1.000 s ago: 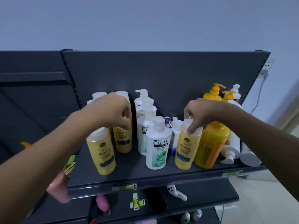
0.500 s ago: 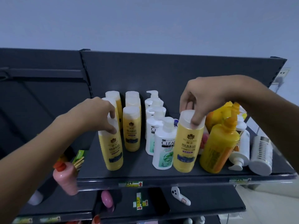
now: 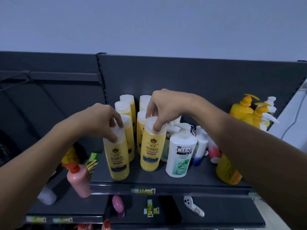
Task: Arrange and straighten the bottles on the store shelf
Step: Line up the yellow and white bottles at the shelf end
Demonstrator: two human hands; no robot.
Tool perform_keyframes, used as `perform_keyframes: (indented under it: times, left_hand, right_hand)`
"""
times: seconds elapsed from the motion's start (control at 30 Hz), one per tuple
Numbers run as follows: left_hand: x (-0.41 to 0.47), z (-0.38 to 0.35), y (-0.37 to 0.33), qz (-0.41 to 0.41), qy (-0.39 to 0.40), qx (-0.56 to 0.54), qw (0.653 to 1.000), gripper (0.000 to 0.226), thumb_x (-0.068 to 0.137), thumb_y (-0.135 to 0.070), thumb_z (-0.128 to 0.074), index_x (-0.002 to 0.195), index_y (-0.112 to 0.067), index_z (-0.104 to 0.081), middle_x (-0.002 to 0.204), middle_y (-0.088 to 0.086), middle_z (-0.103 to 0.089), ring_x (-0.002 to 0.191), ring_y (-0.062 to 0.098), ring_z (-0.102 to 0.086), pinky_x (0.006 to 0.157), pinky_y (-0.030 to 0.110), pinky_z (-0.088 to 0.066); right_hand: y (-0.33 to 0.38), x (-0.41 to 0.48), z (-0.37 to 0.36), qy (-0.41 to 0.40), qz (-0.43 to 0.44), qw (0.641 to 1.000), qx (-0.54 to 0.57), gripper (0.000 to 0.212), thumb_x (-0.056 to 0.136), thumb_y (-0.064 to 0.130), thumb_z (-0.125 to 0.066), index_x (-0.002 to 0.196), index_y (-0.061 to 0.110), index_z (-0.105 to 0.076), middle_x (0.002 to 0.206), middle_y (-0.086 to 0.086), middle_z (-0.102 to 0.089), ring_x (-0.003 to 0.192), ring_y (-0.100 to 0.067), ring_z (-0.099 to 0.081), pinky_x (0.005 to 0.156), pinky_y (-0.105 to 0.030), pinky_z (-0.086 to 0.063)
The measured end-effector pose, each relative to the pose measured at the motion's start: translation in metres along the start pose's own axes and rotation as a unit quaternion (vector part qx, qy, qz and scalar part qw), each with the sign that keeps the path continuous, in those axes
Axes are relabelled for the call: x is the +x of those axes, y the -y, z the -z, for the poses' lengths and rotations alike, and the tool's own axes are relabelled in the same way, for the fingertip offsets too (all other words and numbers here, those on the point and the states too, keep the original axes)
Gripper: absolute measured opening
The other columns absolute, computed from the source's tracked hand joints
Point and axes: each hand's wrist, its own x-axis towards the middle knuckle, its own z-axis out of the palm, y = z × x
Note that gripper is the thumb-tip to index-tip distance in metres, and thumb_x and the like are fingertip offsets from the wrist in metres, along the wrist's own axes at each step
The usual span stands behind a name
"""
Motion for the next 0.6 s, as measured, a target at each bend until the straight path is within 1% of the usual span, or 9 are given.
perform_keyframes:
  times: [0.1,0.2,0.37,0.5,0.57,0.6]
  left_hand:
    - [-0.003,0.001,0.008,-0.001,0.005,-0.015,1.0,0.043,0.069,-0.033,-0.09,0.106,-0.044,-0.072,0.105,-0.017,-0.066,0.094,0.004,-0.063,0.085,0.03,-0.057]
    - [-0.004,0.001,0.013,-0.004,0.012,-0.029,1.0,0.045,0.069,-0.03,-0.09,0.107,-0.044,-0.071,0.106,-0.017,-0.065,0.096,0.005,-0.064,0.088,0.034,-0.058]
    - [-0.002,0.0,0.014,-0.01,0.017,-0.022,1.0,0.046,0.07,-0.031,-0.09,0.109,-0.044,-0.068,0.106,-0.018,-0.063,0.094,0.004,-0.063,0.087,0.033,-0.058]
    - [0.001,0.002,0.012,-0.006,0.047,0.001,0.999,0.047,0.072,-0.034,-0.089,0.111,-0.043,-0.065,0.107,-0.018,-0.063,0.098,0.006,-0.062,0.09,0.036,-0.057]
    - [0.004,0.005,0.01,0.002,0.047,-0.004,0.999,0.042,0.074,-0.041,-0.087,0.11,-0.042,-0.065,0.106,-0.017,-0.064,0.098,0.006,-0.063,0.09,0.035,-0.057]
    - [0.006,0.007,0.008,0.003,0.029,-0.013,0.999,0.039,0.075,-0.048,-0.085,0.108,-0.041,-0.065,0.104,-0.016,-0.066,0.097,0.005,-0.064,0.089,0.034,-0.057]
  right_hand:
    - [0.002,0.015,-0.017,-0.016,0.015,1.0,-0.021,0.051,0.062,0.035,-0.092,0.11,0.026,-0.078,0.091,0.011,-0.072,0.083,-0.01,-0.07,0.069,-0.034,-0.063]
    - [0.002,0.025,-0.03,-0.008,0.018,0.999,-0.028,0.05,0.062,0.036,-0.091,0.109,0.025,-0.079,0.09,0.01,-0.072,0.086,-0.013,-0.07,0.073,-0.035,-0.063]
    - [0.005,0.029,-0.037,-0.001,0.025,0.999,-0.023,0.051,0.06,0.039,-0.091,0.108,0.025,-0.079,0.097,0.007,-0.074,0.089,-0.013,-0.069,0.077,-0.037,-0.062]
    - [0.007,0.03,-0.04,0.006,0.022,0.999,-0.027,0.052,0.063,0.039,-0.092,0.11,0.023,-0.076,0.102,0.006,-0.072,0.094,-0.016,-0.068,0.08,-0.038,-0.061]
    - [0.005,0.03,-0.039,0.009,0.014,0.999,-0.034,0.052,0.065,0.039,-0.091,0.111,0.021,-0.074,0.105,0.004,-0.07,0.096,-0.018,-0.068,0.081,-0.038,-0.061]
    - [0.004,0.029,-0.039,0.011,0.011,0.999,-0.033,0.053,0.066,0.04,-0.091,0.113,0.021,-0.073,0.107,0.003,-0.069,0.097,-0.019,-0.067,0.082,-0.038,-0.06]
